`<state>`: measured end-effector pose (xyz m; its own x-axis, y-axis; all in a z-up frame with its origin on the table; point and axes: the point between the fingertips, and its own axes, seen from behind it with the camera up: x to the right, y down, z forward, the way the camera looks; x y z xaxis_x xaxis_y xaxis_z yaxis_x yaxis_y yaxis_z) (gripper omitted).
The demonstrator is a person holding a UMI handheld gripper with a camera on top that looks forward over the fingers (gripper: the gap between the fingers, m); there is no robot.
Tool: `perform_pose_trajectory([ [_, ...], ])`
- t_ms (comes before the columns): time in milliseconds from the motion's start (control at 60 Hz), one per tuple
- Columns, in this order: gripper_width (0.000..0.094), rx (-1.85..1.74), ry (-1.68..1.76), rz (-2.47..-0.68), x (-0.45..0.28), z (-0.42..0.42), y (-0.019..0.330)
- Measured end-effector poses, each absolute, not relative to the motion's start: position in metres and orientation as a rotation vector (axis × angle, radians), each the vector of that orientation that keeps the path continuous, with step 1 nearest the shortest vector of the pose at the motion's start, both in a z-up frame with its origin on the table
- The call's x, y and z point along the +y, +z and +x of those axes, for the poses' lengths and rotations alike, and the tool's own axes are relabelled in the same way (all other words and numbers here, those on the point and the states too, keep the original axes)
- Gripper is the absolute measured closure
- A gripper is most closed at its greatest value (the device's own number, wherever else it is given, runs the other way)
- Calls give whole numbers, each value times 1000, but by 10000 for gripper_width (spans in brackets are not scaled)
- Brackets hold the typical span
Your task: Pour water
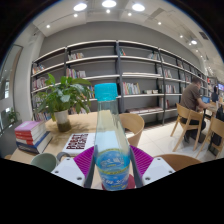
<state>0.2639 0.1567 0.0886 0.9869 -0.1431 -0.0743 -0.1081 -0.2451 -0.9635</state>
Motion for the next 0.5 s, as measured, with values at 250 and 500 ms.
perform_pose_trajectory([
  [250,153,207,-131,-1959,97,264,66],
  [500,152,193,-135,-2054,-2,207,78],
])
